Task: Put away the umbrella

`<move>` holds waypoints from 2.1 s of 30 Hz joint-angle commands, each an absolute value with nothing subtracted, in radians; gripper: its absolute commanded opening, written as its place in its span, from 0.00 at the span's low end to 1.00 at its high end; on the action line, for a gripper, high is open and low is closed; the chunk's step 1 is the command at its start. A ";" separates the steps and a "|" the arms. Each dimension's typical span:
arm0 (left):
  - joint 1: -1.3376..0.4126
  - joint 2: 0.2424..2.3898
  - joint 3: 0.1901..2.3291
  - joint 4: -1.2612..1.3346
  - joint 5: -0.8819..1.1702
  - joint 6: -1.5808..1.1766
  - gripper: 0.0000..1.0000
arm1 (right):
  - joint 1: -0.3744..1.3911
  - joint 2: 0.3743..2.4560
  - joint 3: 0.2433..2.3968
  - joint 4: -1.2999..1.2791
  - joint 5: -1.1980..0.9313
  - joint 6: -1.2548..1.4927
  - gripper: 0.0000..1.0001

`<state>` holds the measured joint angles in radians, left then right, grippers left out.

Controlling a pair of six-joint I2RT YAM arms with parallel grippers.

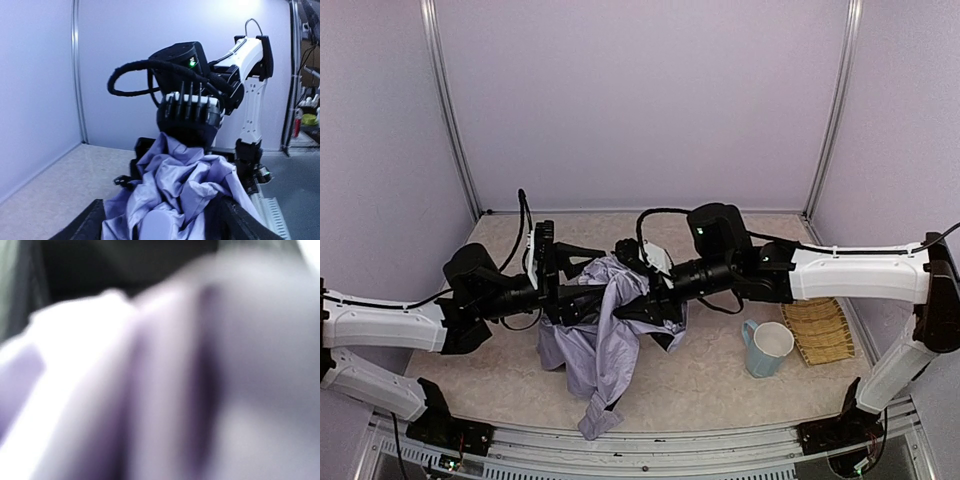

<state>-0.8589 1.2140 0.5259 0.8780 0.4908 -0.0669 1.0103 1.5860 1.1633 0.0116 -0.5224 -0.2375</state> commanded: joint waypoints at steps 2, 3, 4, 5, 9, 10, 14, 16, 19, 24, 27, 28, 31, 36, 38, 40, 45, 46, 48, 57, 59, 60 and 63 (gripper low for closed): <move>-0.807 1.167 0.563 0.767 0.424 -0.010 0.87 | 0.968 1.473 1.088 0.044 -0.471 -0.217 0.07; -0.795 1.161 0.564 0.754 0.416 -0.010 0.90 | 0.958 1.463 1.077 0.038 -0.464 -0.214 0.04; -0.783 1.153 0.561 0.739 0.404 -0.015 0.94 | 0.951 1.454 1.071 0.025 -0.451 -0.211 0.04; -0.769 1.140 0.556 0.732 0.397 -0.023 0.97 | 0.941 1.445 1.067 0.008 -0.428 -0.209 0.03; -0.747 1.071 0.513 0.712 0.433 -0.014 0.94 | 0.897 1.402 1.096 -0.096 -0.336 -0.207 0.02; -0.752 1.057 0.506 0.690 0.453 0.001 0.90 | 0.885 1.386 1.106 -0.116 -0.316 -0.211 0.02; -0.771 1.026 0.461 0.651 0.615 0.036 0.59 | 0.827 1.292 1.161 -0.168 -0.301 -0.258 0.01; -0.788 1.032 0.430 0.673 0.684 0.048 0.54 | 0.803 1.246 1.201 -0.190 -0.322 -0.282 0.02; -0.805 1.092 0.409 0.688 0.719 0.083 0.54 | 0.792 1.200 1.251 -0.229 -0.360 -0.342 0.08; -0.813 1.251 0.453 0.755 0.784 0.101 0.69 | 0.793 1.195 1.345 -0.309 -0.351 -0.413 0.08; -0.836 1.342 0.512 0.766 0.815 0.129 0.75 | 0.793 1.206 1.388 -0.327 -0.359 -0.441 0.08; -0.843 1.372 0.534 0.763 0.832 0.136 0.77 | 0.793 1.210 1.401 -0.330 -0.366 -0.448 0.08; -0.862 1.450 0.595 0.769 0.888 0.137 0.82 | 0.792 1.231 1.436 -0.342 -0.373 -0.466 0.08; -0.927 1.510 0.636 0.767 0.878 0.166 0.85 | 0.793 1.273 1.473 -0.363 -0.375 -0.481 0.07; -0.940 1.536 0.646 0.756 0.835 0.176 0.85 | 0.793 1.287 1.482 -0.368 -0.384 -0.483 0.07; -0.940 1.557 0.652 0.751 0.813 0.178 0.84 | 0.793 1.291 1.486 -0.368 -0.395 -0.483 0.07; -0.917 1.567 0.642 0.763 0.860 0.170 0.69 | 0.793 1.286 1.489 -0.377 -0.410 -0.490 0.07; -0.916 1.563 0.639 0.770 0.879 0.167 0.62 | 0.792 1.285 1.489 -0.379 -0.409 -0.493 0.07; -0.918 1.554 0.633 0.783 0.896 0.166 0.51 | 0.793 1.285 1.487 -0.383 -0.407 -0.494 0.07; -0.922 1.553 0.631 0.780 0.885 0.154 0.00 | 0.793 1.288 1.477 -0.379 -0.407 -0.488 0.07; -0.914 1.547 0.633 0.738 0.829 0.161 0.00 | 0.793 1.288 1.486 -0.395 -0.384 -0.487 0.07; -0.904 1.541 0.638 0.696 0.777 0.173 0.00 | 0.793 1.290 1.496 -0.410 -0.355 -0.486 0.06; -0.837 1.505 0.643 0.575 0.594 0.199 0.00 | 0.792 1.285 1.524 -0.490 -0.222 -0.486 0.04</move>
